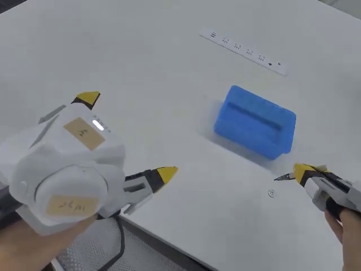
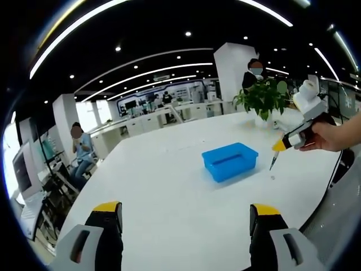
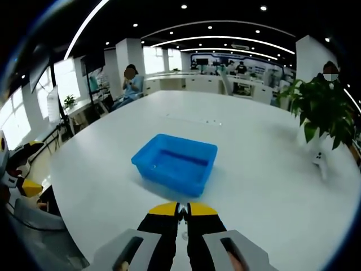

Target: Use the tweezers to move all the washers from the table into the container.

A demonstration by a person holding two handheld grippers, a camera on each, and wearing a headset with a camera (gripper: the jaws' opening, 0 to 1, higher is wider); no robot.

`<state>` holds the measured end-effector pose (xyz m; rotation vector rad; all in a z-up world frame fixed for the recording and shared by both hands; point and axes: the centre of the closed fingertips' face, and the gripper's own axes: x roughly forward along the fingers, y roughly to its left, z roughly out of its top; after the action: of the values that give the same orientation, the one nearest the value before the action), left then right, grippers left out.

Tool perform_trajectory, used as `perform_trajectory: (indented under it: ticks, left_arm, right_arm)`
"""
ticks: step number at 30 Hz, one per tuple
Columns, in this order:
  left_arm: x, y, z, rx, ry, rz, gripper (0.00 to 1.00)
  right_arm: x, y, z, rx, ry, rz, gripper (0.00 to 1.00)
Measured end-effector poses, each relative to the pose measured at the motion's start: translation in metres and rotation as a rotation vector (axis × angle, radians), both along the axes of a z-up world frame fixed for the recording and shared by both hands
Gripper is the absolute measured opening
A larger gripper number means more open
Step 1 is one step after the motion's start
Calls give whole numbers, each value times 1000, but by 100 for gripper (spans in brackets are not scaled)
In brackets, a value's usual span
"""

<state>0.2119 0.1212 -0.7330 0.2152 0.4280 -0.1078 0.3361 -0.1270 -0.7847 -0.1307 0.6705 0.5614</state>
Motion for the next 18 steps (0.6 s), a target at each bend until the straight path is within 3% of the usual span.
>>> perform_trajectory:
  ticks: [14,18]
  left_arm:
    - [0,-3,-5,-20,20,-4,99]
    - [-1,-5,-6,-19,26,-8,99]
  right_arm:
    - [15,-3,-1,31,-10,-15,2]
    - [12,-1,-5,2,-10,2,2]
